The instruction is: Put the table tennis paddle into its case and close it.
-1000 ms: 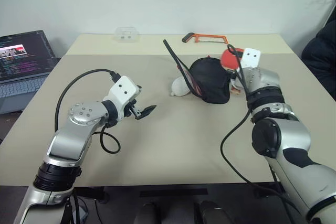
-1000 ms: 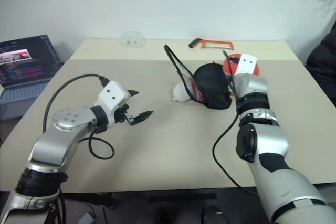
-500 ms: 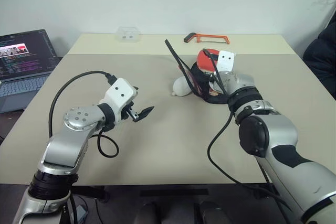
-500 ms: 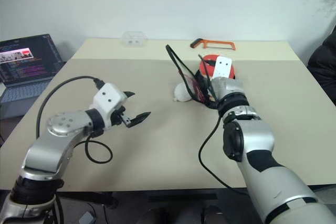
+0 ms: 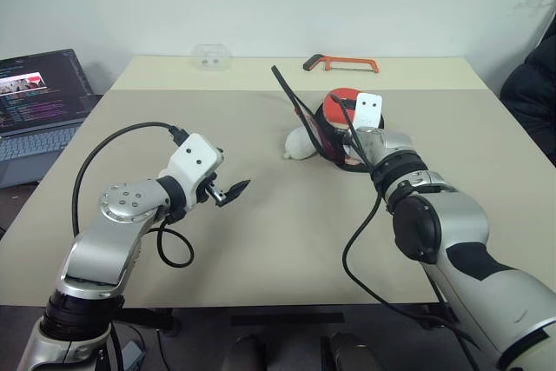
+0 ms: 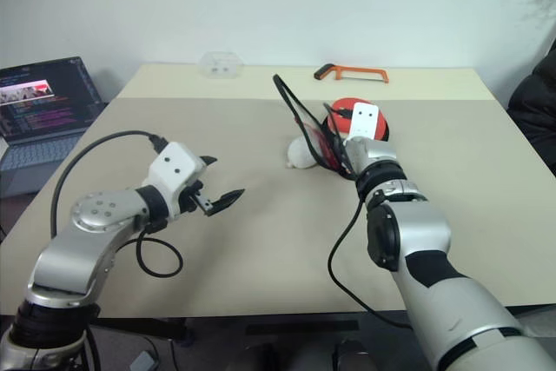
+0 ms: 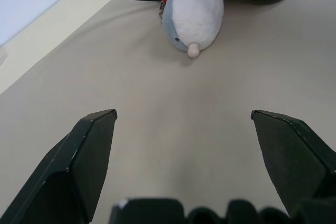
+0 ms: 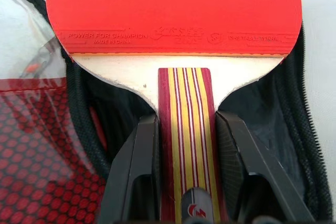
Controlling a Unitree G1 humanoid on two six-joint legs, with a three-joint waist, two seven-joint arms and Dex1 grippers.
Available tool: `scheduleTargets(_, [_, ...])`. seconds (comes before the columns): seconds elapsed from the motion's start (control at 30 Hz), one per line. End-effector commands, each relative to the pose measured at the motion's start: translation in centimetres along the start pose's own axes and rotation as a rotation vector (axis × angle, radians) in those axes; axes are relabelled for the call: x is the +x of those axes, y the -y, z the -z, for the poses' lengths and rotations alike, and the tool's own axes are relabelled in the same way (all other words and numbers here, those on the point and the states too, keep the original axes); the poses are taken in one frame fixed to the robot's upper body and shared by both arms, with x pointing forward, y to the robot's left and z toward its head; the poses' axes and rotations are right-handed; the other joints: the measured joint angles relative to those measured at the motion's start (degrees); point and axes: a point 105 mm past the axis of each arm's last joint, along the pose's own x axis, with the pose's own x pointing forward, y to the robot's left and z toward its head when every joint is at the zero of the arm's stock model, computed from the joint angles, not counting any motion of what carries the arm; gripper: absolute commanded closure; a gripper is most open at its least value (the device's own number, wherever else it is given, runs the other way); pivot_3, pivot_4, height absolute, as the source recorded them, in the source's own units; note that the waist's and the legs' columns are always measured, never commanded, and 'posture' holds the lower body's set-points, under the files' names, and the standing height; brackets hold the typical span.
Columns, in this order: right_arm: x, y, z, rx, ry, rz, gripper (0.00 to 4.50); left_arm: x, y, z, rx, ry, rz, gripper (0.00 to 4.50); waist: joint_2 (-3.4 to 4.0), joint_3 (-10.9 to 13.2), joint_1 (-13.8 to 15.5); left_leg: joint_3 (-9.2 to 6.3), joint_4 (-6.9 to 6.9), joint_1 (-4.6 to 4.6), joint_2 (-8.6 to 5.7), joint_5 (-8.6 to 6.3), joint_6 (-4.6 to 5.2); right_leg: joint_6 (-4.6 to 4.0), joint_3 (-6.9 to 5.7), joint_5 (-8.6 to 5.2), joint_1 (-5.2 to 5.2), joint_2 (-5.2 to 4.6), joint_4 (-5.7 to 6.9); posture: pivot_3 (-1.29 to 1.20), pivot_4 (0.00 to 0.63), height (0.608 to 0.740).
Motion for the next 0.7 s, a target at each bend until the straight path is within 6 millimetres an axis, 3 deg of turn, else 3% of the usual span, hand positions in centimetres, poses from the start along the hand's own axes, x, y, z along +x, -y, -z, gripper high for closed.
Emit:
scheduleTargets(0.03, [-0.4, 0.3, -2.3, 0.000, 0.094, 0.000, 3.39, -0.7, -0.5, -1.4, 0.046, 0.041, -0.034, 0.00, 0.00, 0.0, 0.0, 0.00, 0.00, 0.00, 0.00, 0.00, 0.00, 0.00, 0.00, 0.00, 0.00, 0.00, 0.00, 0.00, 0.150, 0.740])
scheduleTargets(0.2, [-0.2, 0.4, -2.2, -0.021, 0.101, -0.009, 3.39, -0.7, -0.5, -1.4, 0.046, 0.038, -0.036, 0.00, 0.00, 0.0, 0.0, 0.00, 0.00, 0.00, 0.00, 0.00, 0.00, 0.00, 0.00, 0.00, 0.00, 0.00, 0.00, 0.00, 0.150, 0.740])
scheduleTargets(0.53, [-0.2, 0.5, -2.5, -0.049, 0.135, -0.018, 0.03, -0.6, -0.5, -1.5, 0.044, 0.042, -0.034, 0.00, 0.00, 0.0, 0.0, -0.02, 0.01, 0.01, 0.00, 0.00, -0.01, 0.00, -0.01, 0.00, 0.01, 0.00, 0.02, 0.00, 0.150, 0.740])
scheduleTargets(0.7, [-0.6, 0.9, -4.1, -0.071, 0.172, -0.027, 0.03, -0.4, -0.5, -1.5, 0.042, 0.046, -0.027, 0.00, 0.00, 0.0, 0.0, -0.02, 0.01, 0.01, 0.00, 0.00, -0.01, 0.00, -0.01, 0.00, 0.01, 0.00, 0.02, 0.00, 0.150, 0.740])
